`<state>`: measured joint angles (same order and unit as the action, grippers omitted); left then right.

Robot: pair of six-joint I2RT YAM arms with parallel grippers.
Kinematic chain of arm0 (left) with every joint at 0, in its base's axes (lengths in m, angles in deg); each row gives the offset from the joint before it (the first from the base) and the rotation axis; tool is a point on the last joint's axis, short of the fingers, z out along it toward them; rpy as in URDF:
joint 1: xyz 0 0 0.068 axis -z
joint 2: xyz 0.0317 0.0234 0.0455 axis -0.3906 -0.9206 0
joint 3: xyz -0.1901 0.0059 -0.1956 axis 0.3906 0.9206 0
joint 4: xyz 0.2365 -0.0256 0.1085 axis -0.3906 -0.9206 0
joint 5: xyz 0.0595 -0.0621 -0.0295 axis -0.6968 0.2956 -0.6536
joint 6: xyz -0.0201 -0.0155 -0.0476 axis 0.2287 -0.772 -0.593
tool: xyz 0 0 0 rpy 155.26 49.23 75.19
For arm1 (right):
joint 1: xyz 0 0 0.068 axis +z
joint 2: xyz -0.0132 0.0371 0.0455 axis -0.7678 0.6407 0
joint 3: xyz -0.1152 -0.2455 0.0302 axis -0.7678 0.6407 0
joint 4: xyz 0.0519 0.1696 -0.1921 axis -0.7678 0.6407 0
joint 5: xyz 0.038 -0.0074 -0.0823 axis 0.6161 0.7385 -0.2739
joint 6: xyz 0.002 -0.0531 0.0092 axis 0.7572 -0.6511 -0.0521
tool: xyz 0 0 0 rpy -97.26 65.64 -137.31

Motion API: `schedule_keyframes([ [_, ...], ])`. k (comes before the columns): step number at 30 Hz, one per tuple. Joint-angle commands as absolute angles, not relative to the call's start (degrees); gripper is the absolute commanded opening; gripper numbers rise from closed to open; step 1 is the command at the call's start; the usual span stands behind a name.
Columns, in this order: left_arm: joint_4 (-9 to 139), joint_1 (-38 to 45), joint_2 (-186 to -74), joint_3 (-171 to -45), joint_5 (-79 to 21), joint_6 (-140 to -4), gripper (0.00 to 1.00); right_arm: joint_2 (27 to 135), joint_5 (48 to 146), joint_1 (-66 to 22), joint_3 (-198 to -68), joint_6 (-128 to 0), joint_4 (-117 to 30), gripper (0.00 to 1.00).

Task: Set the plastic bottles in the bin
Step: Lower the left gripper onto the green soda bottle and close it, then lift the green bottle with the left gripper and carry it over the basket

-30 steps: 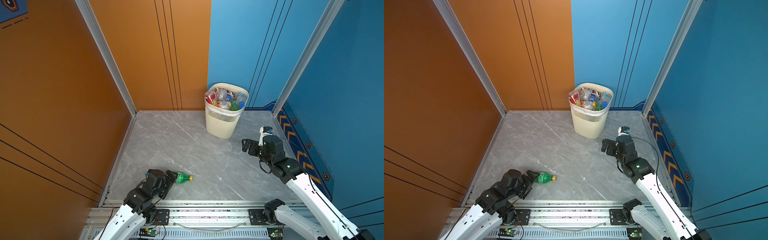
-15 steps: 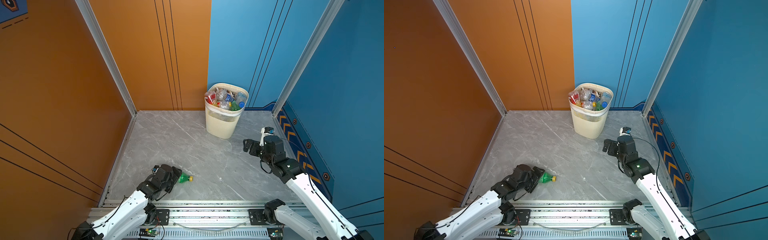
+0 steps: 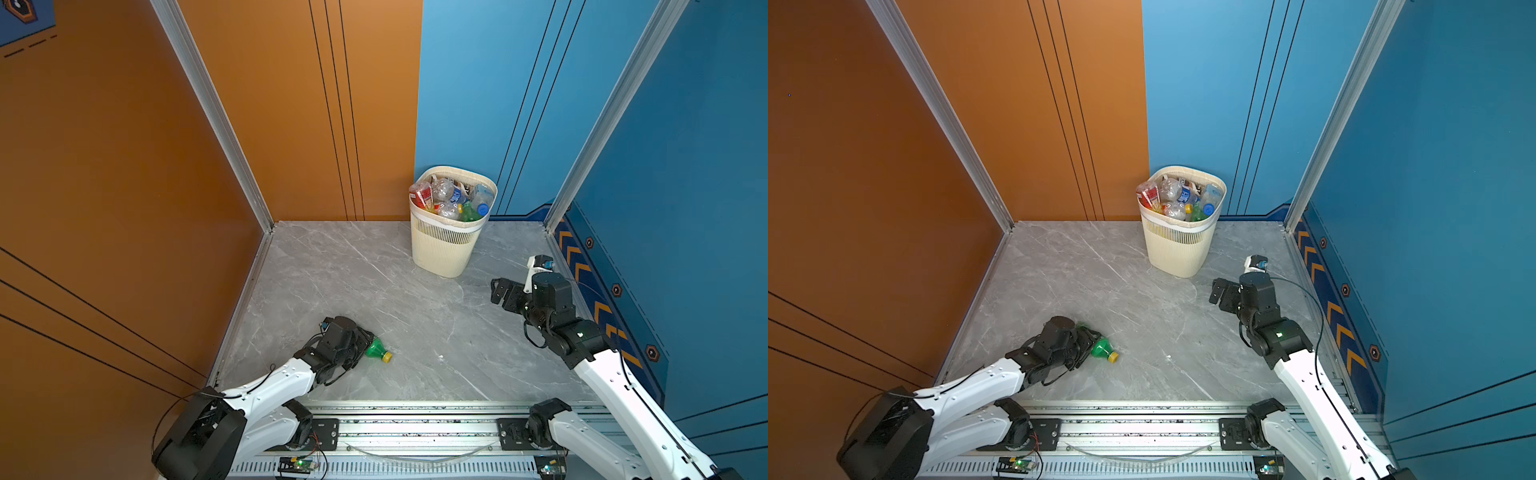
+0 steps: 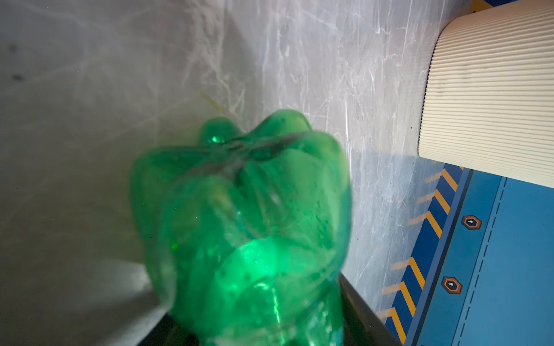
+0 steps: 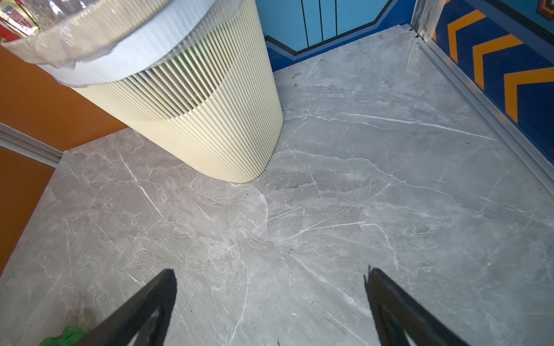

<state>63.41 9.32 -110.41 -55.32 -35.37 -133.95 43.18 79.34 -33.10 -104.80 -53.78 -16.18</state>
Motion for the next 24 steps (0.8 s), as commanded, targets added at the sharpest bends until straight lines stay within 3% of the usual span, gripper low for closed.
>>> schedule_keyframes([
  [1,61.16,9.78,-110.36,-58.86,-35.26,-130.1,0.57,42.15,80.17,-33.72,-103.73,-54.57,-16.52,1.0],
  [11,54.27,9.59,-108.71,-68.9,-34.77,-121.37,0.54,41.61,80.4,-34.32,-103.5,-54.48,-16.34,1.0],
  [17,43.52,9.69,-114.11,-91.4,-34.07,-106.4,0.55,40.86,80.67,-34.44,-103.43,-54.04,-15.99,1.0],
  [24,40.6,10.8,-128.94,-120.38,-28.79,-95.22,0.55,39.13,80.99,-34.59,-103.1,-53.56,-14.69,1.0],
])
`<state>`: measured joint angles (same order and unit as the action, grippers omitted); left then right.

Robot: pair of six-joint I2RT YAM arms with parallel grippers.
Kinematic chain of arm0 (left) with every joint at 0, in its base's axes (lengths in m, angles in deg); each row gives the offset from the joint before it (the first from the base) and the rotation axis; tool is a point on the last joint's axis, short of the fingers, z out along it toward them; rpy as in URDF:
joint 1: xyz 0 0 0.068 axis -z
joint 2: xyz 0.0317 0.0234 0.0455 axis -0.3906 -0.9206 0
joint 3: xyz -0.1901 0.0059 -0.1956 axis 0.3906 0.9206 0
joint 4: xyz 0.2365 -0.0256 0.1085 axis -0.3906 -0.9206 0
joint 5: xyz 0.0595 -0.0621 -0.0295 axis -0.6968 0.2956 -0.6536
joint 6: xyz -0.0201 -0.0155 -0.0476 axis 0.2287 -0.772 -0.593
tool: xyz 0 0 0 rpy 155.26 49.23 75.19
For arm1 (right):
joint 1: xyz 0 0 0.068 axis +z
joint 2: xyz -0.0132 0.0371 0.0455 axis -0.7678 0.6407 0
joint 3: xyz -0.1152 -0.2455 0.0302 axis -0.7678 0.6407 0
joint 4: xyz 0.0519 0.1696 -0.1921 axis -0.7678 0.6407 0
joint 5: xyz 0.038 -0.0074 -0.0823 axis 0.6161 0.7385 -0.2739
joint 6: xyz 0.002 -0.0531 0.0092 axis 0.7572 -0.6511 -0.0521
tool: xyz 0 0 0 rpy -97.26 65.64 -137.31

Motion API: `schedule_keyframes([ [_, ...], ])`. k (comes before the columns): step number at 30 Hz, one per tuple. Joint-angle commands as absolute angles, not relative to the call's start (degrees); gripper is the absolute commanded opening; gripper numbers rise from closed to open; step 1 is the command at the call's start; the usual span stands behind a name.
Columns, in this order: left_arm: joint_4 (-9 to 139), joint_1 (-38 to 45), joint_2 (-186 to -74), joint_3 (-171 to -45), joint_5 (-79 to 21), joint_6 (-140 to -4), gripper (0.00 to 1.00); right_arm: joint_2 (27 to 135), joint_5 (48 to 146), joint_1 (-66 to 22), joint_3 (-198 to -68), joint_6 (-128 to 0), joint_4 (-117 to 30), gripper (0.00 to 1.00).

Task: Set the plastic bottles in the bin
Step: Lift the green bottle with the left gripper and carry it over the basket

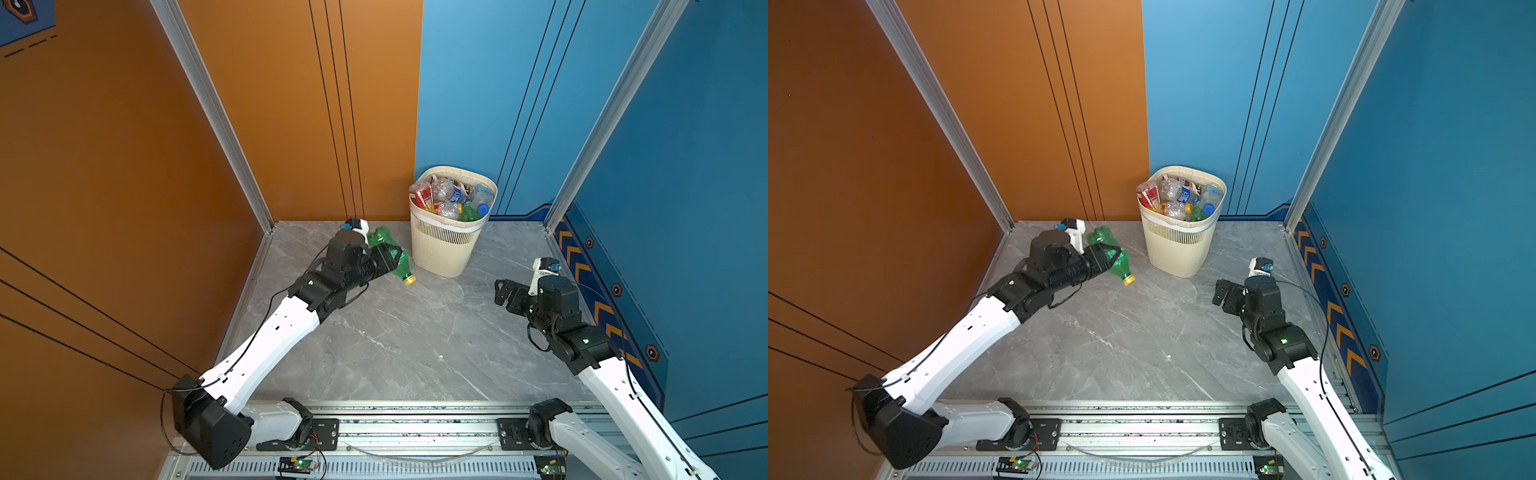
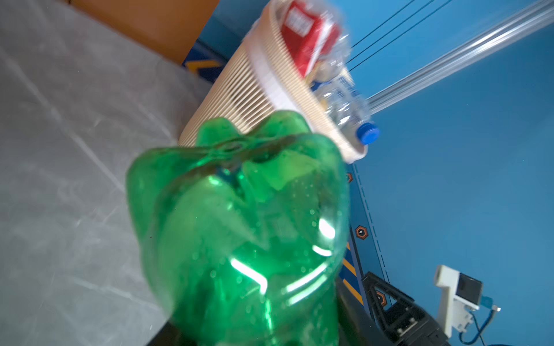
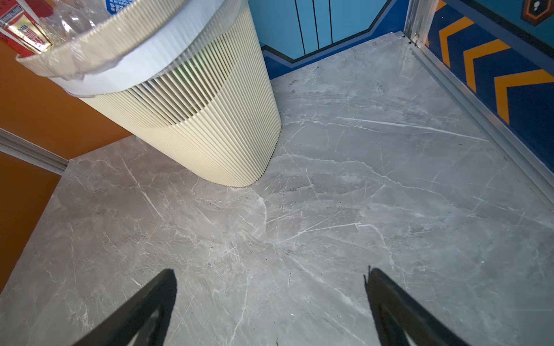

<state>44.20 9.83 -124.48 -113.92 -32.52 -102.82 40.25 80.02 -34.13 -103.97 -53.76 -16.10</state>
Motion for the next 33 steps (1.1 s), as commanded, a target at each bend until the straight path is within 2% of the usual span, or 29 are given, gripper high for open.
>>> schedule_keyframes([
  [1,40.57,11.14,-131.21,-124.21,-28.04,-94.31,0.55,38.74,81.02,-34.56,-103.01,-53.52,-14.5,1.0],
  [10,40.05,13.51,-153.35,-155.78,-22.72,-92.62,0.56,36.24,82.05,-34.75,-101.13,-51.73,-14.12,1.0],
  [18,29.97,13.36,-178.55,-194.0,-19.53,-94.66,0.56,35.07,82.9,-35.0,-100.54,-51.13,-13.88,1.0],
  [20,30.95,12.82,-180.76,-196.35,-19.43,-96.27,0.55,34.62,82.9,-35.13,-100.64,-51.31,-13.73,1.0],
  [25,37.23,12.65,-180.16,-192.01,-21.56,-96.9,0.55,34.03,82.68,-35.23,-100.77,-51.83,-13.29,1.0],
  [33,38.46,12.36,-182.93,-193.49,-24.9,-96.31,0.55,33.32,82.71,-35.35,-100.39,-51.93,-13.15,1.0],
])
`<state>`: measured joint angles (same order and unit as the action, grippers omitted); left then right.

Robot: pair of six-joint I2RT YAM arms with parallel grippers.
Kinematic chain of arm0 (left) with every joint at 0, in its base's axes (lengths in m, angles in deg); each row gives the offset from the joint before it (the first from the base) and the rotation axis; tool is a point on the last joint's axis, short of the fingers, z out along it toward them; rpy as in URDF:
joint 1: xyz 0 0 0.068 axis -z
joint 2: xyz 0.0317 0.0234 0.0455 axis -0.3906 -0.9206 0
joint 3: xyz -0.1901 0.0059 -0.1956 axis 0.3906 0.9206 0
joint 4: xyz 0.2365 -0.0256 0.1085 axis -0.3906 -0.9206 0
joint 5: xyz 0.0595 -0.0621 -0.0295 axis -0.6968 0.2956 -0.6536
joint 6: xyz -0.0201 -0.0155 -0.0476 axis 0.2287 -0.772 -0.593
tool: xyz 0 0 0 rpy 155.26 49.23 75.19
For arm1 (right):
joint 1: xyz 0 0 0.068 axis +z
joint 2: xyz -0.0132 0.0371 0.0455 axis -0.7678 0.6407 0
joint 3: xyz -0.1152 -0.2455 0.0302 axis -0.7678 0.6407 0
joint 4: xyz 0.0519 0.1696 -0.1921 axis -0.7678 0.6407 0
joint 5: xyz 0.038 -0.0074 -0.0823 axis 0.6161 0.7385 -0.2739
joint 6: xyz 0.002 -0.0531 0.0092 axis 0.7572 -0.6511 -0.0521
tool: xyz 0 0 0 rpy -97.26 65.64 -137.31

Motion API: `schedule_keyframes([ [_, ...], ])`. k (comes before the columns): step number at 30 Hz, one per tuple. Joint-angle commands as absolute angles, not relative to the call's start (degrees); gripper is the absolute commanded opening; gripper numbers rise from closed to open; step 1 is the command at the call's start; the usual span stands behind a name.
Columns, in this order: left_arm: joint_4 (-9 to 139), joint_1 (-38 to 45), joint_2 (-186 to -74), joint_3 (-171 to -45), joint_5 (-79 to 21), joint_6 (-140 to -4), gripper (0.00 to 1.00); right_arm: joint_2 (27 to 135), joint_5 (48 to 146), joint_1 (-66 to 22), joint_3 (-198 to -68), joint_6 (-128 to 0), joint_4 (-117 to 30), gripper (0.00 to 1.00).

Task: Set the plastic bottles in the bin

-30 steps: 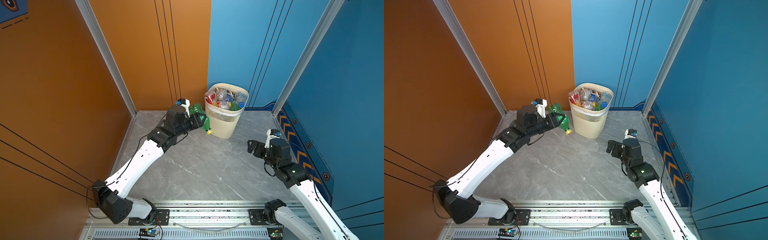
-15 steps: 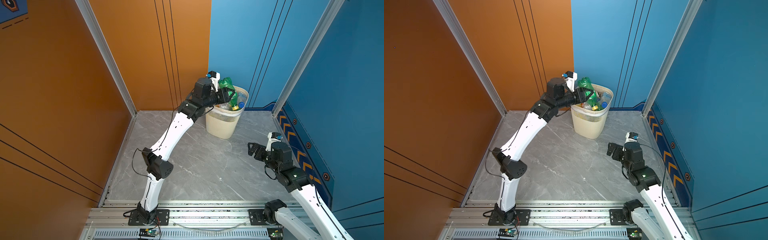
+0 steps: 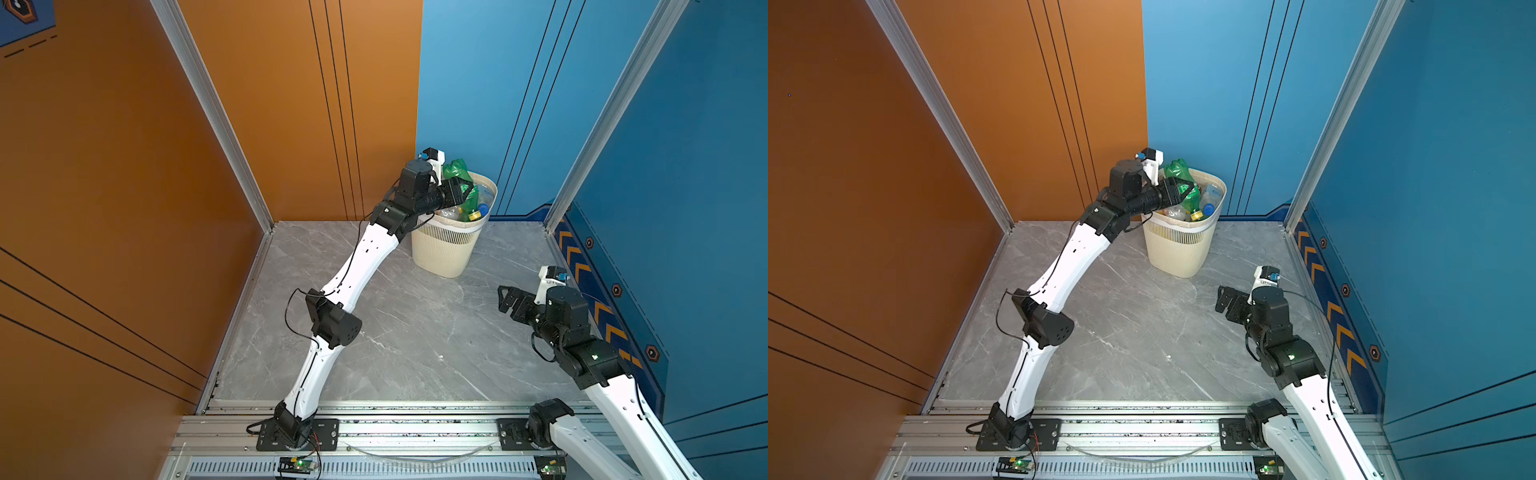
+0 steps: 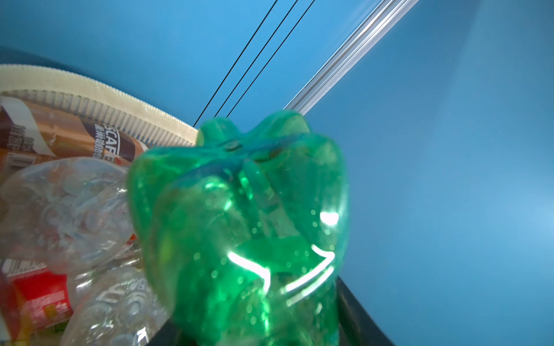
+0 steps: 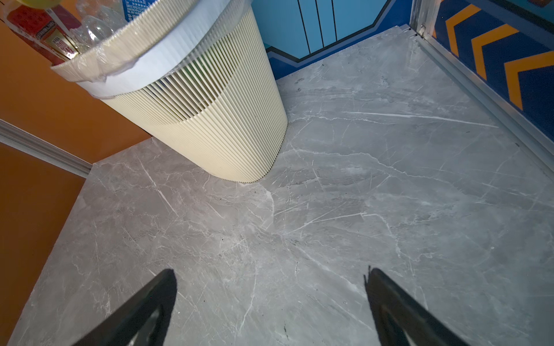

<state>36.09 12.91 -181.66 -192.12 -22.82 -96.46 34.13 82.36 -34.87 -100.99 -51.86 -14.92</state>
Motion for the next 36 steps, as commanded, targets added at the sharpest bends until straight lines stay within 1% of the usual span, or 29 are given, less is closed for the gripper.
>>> schedule_keyframes([
  [1,38.41,12.41,-183.23,-193.49,-25.29,-96.2,0.55,33.23,82.71,-35.35,-100.3,-52.02,-13.18,1.0],
  [4,38.41,12.06,-184.46,-193.66,-26.28,-96.73,0.56,33.16,82.72,-35.56,-100.16,-52.19,-13.18,1.0],
  [5,38.49,11.96,-185.1,-193.81,-26.63,-97.39,0.62,33.28,82.84,-35.59,-100.16,-52.28,-13.18,1.0],
  [6,38.41,11.75,-185.61,-194.05,-26.88,-98.26,0.75,33.31,82.84,-35.65,-100.13,-52.37,-13.12,1.0],
  [7,38.04,11.5,-186.18,-194.59,-26.94,-99.24,0.94,33.34,82.85,-35.71,-100.11,-52.45,-13.18,1.0],
  [8,37.24,11.12,-186.67,-195.47,-26.82,-100.09,0.98,33.42,82.95,-35.81,-100.2,-52.48,-13.17,1.0],
  [12,35.83,10.92,-184.48,-194.81,-26.91,-99.32,0.98,33.41,83.22,-35.99,-100.21,-52.81,-12.91,1.0],
  [19,36.06,10.8,-175.14,-189.53,-26.68,-95.53,0.98,34.38,83.75,-36.4,-100.12,-52.66,-13.7,1.0],
  [23,36.41,11.63,-168.46,-187.33,-26.74,-89.96,0.98,34.92,83.26,-36.61,-100.27,-53.1,-13.96,1.0],
  [25,36.34,12.61,-163.31,-183.09,-28.16,-84.78,0.98,34.98,81.92,-36.89,-100.47,-53.8,-14.12,1.0],
  [27,36.63,13.94,-156.44,-173.61,-32.68,-77.19,0.98,34.76,79.96,-37.22,-100.32,-54.83,-14.49,1.0],
  [28,37.58,15.21,-151.54,-166.71,-37.33,-72.48,0.98,34.57,78.37,-37.39,-100.21,-55.4,-14.66,1.0],
  [30,44.97,17.27,-140.84,-149.85,-45.73,-64.56,0.98,34.31,75.0,-37.92,-99.37,-56.58,-15.21,1.0],
  [31,52.42,17.94,-134.66,-138.23,-49.21,-61.57,0.98,34.21,73.18,-38.27,-98.56,-57.29,-15.79,1.0],
  [32,58.55,18.16,-128.26,-127.19,-52.08,-59.83,0.98,33.9,71.53,-38.57,-97.54,-58.14,-16.63,1.0],
  [34,68.51,17.53,-117.23,-109.3,-57.72,-58.32,0.98,33.22,67.88,-38.82,-94.73,-60.1,-19.48,1.0],
  [36,73.48,16.4,-107.68,-93.93,-63.0,-56.01,0.98,32.28,65.17,-39.03,-90.98,-63.02,-24.97,1.0],
])
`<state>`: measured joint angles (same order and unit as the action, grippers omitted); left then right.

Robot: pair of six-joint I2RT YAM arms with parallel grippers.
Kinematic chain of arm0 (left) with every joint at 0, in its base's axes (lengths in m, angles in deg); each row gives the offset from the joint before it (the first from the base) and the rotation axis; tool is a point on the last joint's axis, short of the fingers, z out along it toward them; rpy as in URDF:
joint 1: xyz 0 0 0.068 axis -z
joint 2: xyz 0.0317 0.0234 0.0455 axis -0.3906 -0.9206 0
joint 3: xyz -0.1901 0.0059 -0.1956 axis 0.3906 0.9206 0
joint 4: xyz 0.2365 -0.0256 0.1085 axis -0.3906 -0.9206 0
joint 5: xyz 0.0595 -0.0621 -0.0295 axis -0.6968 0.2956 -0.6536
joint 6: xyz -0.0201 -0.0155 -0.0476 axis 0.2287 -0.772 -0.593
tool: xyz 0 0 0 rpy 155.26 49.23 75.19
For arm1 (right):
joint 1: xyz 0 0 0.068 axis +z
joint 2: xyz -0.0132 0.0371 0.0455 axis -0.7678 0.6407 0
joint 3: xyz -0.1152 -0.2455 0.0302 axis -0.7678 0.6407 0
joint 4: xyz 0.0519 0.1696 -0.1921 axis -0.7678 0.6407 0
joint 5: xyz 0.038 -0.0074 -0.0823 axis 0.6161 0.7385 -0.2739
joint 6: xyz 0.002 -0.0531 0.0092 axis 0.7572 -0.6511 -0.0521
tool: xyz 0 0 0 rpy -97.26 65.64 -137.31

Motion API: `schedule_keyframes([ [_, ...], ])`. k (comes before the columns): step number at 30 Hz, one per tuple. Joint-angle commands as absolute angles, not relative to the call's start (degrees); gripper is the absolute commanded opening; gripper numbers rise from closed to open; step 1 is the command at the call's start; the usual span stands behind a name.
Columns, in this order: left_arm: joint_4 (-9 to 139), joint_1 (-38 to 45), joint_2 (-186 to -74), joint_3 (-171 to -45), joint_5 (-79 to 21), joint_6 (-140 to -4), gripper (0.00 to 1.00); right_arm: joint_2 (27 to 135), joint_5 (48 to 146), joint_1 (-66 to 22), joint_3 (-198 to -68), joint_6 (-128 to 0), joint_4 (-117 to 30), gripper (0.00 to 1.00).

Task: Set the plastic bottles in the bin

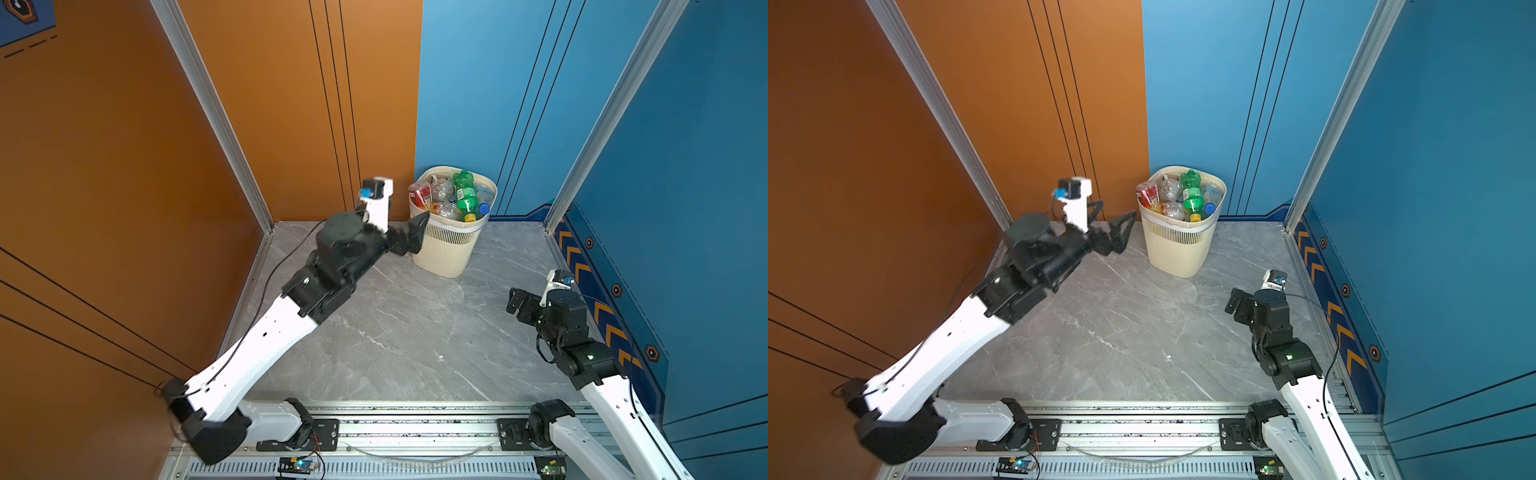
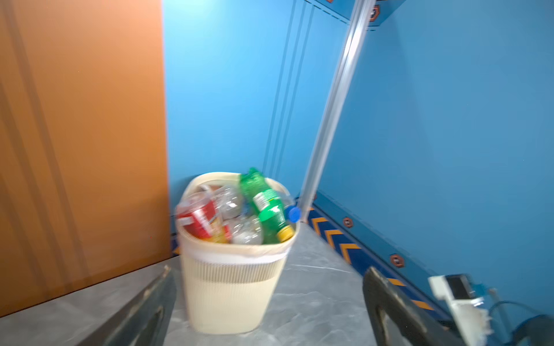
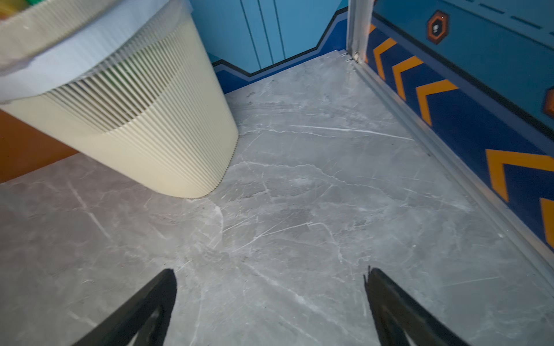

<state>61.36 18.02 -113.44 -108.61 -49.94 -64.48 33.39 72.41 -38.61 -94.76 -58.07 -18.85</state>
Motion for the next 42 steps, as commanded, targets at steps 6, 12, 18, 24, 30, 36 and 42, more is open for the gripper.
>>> schedule_keyframes([
  [6,75.76,8.17,-91.06,-64.91,-74.45,-51.05,0.98,32.05,62.08,-38.25,-74.71,-75.07,-56.21,1.0],
  [12,91.17,-9.07,-88.33,-46.18,-66.7,-60.35,0.98,50.38,65.05,-41.23,-70.81,-79.96,-79.29,1.0],
  [18,107.4,-17.98,-111.16,-45.66,-57.19,-61.99,0.98,68.16,71.81,-45.63,-71.07,-79.36,-95.06,1.0],
  [24,120.48,-19.02,-127.07,-49.06,-55.1,-55.63,0.98,83.16,75.09,-43.75,-70.45,-83.24,-111.16,1.0],
  [30,125.85,-17.91,-136.15,-50.06,-55.55,-54.66,0.98,81.43,74.86,-44.44,-74.61,-82.26,-100.68,1.0],
  [36,116.38,-18.86,-136.41,-55.67,-56.62,-56.01,0.98,80.86,74.64,-44.88,-75.67,-81.47,-97.51,1.0],
  [42,115.8,-18.95,-137.6,-56.95,-57.32,-56.09,0.98,81.11,76.68,-45.59,-76.4,-81.53,-96.29,1.0],
])
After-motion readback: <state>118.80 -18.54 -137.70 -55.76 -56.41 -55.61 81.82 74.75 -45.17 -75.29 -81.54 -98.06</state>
